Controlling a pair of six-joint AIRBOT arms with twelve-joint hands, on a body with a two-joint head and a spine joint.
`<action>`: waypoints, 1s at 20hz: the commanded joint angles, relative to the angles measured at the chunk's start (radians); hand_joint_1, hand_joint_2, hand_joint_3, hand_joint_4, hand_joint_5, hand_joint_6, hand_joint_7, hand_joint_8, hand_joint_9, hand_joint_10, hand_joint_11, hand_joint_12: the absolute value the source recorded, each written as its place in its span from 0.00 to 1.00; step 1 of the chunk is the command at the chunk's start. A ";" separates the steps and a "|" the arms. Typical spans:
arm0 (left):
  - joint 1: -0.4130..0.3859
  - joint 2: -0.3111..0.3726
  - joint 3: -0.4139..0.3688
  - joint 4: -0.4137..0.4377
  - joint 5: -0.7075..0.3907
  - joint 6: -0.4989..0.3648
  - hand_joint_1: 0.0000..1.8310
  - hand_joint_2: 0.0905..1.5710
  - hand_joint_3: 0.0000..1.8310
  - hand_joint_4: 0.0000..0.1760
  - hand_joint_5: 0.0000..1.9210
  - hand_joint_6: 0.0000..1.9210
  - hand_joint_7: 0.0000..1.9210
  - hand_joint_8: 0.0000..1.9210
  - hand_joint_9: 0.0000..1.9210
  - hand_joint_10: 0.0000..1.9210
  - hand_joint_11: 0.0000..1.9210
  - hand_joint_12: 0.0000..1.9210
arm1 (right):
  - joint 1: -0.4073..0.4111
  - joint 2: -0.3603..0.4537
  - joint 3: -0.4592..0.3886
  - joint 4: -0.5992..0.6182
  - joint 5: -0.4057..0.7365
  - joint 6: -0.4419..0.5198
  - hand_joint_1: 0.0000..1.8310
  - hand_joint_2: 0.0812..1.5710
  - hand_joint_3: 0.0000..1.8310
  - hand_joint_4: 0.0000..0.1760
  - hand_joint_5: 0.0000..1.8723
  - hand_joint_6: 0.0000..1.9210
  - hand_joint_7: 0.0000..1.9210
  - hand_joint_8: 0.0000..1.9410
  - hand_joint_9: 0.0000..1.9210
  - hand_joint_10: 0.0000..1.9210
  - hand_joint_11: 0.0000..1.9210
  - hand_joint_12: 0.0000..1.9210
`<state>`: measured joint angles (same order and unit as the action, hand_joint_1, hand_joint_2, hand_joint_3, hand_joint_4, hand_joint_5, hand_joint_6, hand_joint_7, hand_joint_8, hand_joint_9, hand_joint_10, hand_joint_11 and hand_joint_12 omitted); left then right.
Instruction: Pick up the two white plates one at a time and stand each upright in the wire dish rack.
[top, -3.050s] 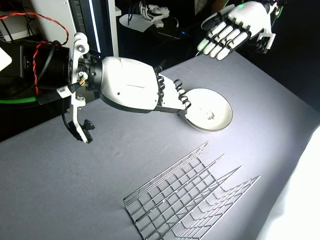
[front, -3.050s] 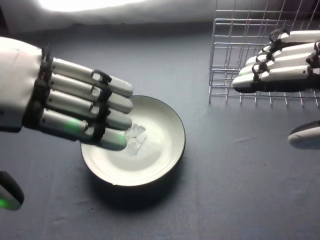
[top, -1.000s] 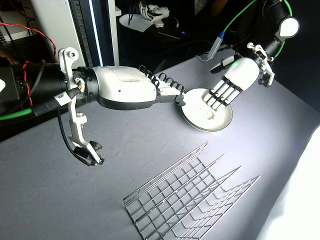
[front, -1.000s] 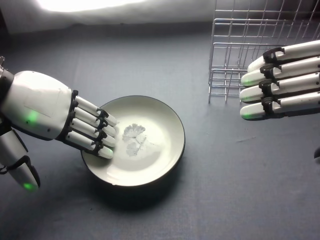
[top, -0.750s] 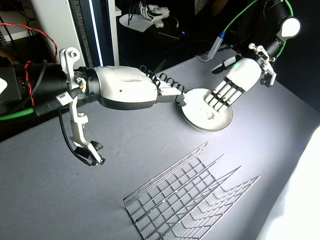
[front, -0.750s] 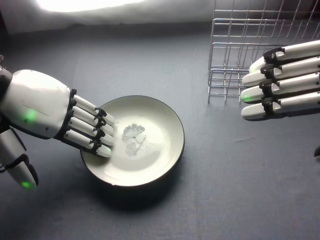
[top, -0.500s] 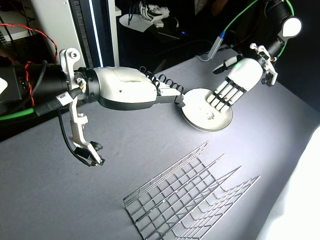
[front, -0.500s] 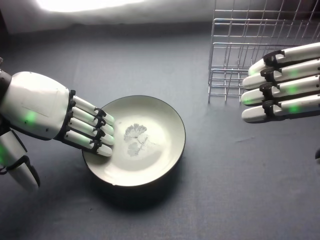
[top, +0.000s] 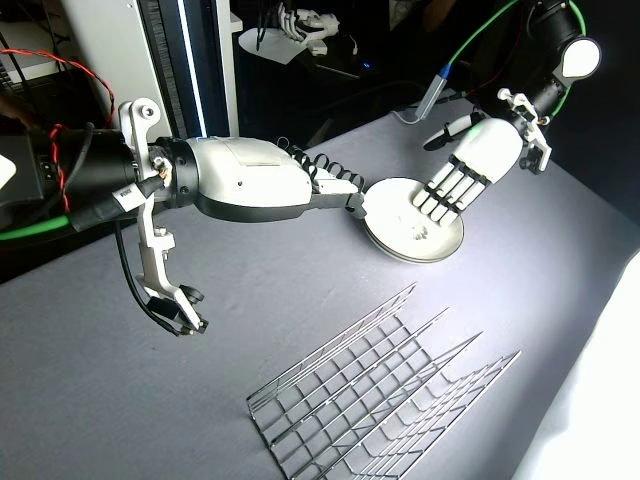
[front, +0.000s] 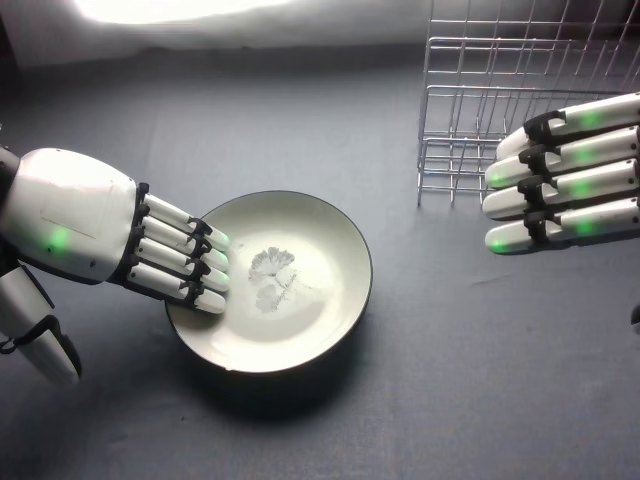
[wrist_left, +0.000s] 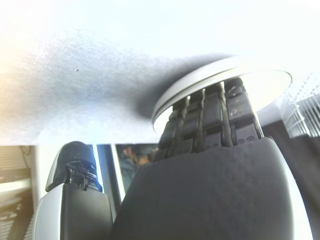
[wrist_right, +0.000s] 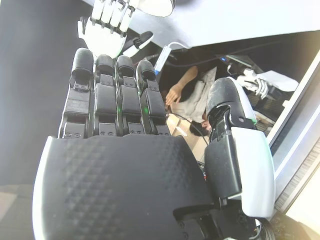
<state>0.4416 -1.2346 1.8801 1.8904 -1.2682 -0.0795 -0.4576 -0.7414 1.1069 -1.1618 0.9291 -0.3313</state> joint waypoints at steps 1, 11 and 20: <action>0.013 -0.016 -0.008 0.000 -0.012 0.006 0.00 0.67 0.00 0.00 0.02 0.00 0.00 0.00 0.00 0.00 0.00 0.00 | 0.011 0.003 0.001 0.069 0.061 -0.002 0.11 0.80 0.00 0.00 0.11 0.00 0.10 0.00 0.09 0.00 0.00 0.30; 0.026 -0.095 -0.030 -0.062 0.026 0.011 0.00 0.66 0.00 0.00 0.04 0.00 0.01 0.00 0.00 0.00 0.00 0.00 | 0.009 0.003 0.001 0.069 0.067 -0.002 0.40 0.72 0.00 0.00 0.03 0.00 0.02 0.00 0.03 0.00 0.00 0.19; 0.004 -0.109 -0.030 -0.098 0.032 -0.006 0.00 0.67 0.00 0.00 0.03 0.00 0.00 0.00 0.00 0.00 0.00 0.00 | -0.025 -0.019 0.001 0.030 0.046 -0.002 0.67 0.58 0.00 0.00 0.03 0.00 0.01 0.00 0.01 0.00 0.00 0.22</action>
<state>0.4393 -1.3243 1.8561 1.7924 -1.2442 -0.0807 -0.4904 -0.7658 1.1076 -1.2091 0.9180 -0.3317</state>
